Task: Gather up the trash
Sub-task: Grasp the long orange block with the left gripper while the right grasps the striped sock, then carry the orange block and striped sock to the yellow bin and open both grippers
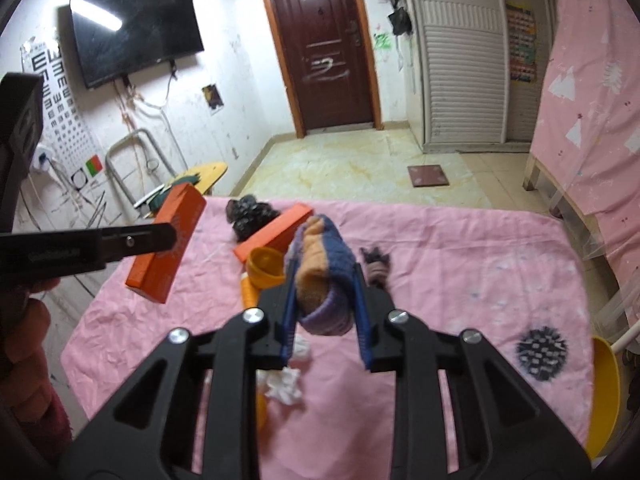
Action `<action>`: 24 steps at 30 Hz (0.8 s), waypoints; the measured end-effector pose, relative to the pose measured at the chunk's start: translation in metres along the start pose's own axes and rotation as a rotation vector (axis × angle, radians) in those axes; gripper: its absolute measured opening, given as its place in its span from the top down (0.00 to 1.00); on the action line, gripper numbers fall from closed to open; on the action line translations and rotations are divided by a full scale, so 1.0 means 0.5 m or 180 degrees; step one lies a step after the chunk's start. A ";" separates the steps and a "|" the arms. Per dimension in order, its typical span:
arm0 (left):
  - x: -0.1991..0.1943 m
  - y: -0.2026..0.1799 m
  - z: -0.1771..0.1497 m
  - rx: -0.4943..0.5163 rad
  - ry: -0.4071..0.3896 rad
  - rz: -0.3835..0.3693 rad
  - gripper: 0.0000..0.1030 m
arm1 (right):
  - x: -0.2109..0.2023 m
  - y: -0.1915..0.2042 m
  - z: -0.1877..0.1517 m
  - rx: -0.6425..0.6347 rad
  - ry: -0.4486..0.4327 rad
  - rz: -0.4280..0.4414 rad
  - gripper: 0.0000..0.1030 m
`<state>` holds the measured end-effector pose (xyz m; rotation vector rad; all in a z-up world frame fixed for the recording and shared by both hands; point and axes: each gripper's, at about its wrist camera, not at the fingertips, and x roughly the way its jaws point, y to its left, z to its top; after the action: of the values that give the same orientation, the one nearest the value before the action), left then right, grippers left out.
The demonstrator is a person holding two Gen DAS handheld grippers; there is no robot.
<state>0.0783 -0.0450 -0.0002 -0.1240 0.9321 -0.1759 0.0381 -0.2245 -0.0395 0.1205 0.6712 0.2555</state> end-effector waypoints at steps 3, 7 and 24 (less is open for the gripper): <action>-0.011 -0.033 0.000 0.0101 -0.0052 0.0020 0.84 | -0.032 -0.032 -0.004 0.0075 -0.0078 -0.0075 0.77; -0.018 -0.076 0.001 0.0205 -0.0079 -0.0004 0.84 | -0.067 -0.071 -0.008 0.0164 -0.0170 -0.0179 0.77; -0.026 -0.354 -0.041 0.0898 -0.0087 -0.0265 0.83 | -0.246 -0.318 -0.103 0.0837 -0.0541 -0.0768 0.77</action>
<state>0.0372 -0.2164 0.0300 0.0954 0.8666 -0.3797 -0.0556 -0.4095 -0.0365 0.3072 0.5415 -0.0758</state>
